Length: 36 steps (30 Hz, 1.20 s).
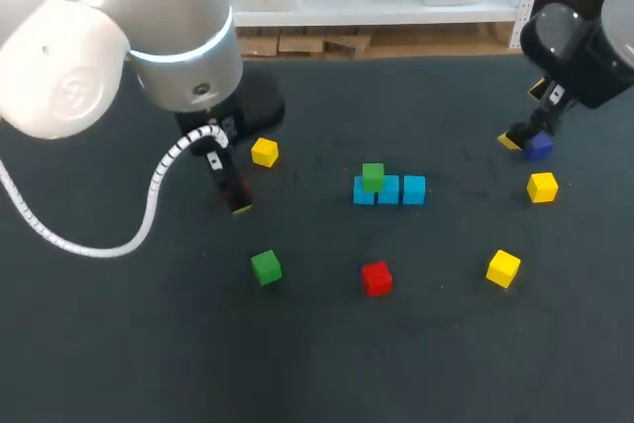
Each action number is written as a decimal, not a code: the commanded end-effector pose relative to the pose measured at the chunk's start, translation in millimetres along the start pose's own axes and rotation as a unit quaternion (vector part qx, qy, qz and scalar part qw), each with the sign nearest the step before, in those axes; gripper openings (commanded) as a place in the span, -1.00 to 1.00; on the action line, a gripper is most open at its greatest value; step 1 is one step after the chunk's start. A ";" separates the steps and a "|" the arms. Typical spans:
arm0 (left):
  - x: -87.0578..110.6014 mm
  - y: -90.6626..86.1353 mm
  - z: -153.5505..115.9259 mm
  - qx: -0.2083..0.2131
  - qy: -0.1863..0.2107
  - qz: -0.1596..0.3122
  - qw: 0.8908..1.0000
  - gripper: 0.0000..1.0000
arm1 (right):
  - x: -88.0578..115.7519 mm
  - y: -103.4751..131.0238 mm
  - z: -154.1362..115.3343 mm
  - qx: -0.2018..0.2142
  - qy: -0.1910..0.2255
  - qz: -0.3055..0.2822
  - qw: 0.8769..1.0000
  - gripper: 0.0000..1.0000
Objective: Place the blue cubes, place green cubes on the blue cubes, place the yellow cubes on the green cubes, then place the red cubes on the yellow cubes, and place purple cube on the red cubes.
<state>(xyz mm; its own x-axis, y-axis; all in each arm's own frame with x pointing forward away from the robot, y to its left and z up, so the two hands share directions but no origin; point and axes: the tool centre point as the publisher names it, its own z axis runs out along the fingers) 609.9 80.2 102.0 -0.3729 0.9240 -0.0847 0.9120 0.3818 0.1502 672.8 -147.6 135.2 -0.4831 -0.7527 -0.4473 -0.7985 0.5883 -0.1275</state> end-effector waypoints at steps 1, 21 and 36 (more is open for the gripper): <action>2.3 -5.1 5.3 0.007 0.001 0.005 1.000 1.00 | 0.3 0.4 0.3 0.001 0.000 0.000 1.000 1.00; -7.5 -53.7 27.3 0.091 0.004 -0.027 0.995 1.00 | 0.3 0.4 0.3 0.001 0.000 0.000 1.000 1.00; -6.5 -57.0 59.7 0.070 0.024 -0.034 0.997 1.00 | 0.3 0.4 0.3 0.001 0.000 0.000 1.000 1.00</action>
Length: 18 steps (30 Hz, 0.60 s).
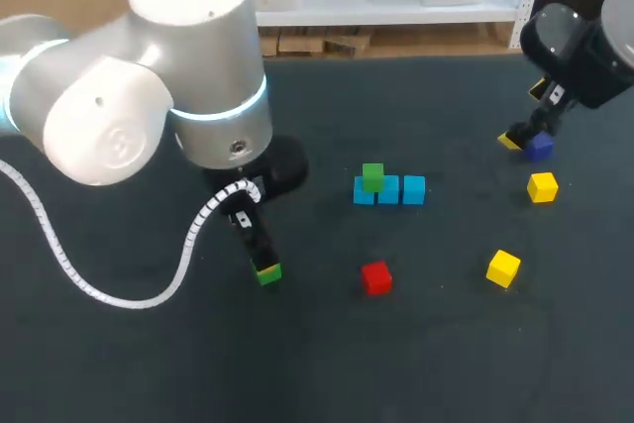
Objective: Place the blue cubes, place green cubes on the blue cubes, place the yellow cubes on the green cubes, then place the red cubes on the yellow cubes, and place purple cube on the red cubes.
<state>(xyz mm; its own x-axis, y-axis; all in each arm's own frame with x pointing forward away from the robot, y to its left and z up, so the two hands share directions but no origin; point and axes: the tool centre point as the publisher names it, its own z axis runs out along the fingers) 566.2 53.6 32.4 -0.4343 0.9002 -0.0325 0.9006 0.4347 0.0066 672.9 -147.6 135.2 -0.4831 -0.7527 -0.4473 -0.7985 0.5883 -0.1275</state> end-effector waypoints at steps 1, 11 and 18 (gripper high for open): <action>-4.9 4.2 -5.1 -0.002 -0.011 -0.006 1.000 1.00 | 0.3 0.4 0.3 0.001 0.000 0.000 1.000 1.00; 2.1 9.5 -18.7 -0.012 -0.031 -0.020 0.999 1.00 | 0.3 0.4 0.3 0.001 0.000 0.000 1.000 1.00; 3.9 7.5 -17.9 -0.011 -0.026 -0.018 0.999 1.00 | 0.3 0.4 0.3 0.001 0.000 0.000 1.000 1.00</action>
<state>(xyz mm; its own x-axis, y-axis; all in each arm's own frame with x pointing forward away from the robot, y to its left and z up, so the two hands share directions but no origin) 571.2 59.6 50.4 -0.4644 0.8819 -0.0817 0.8834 0.4678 0.0273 672.8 -147.6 135.2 -0.4831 -0.7527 -0.4473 -0.7986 0.5883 -0.1275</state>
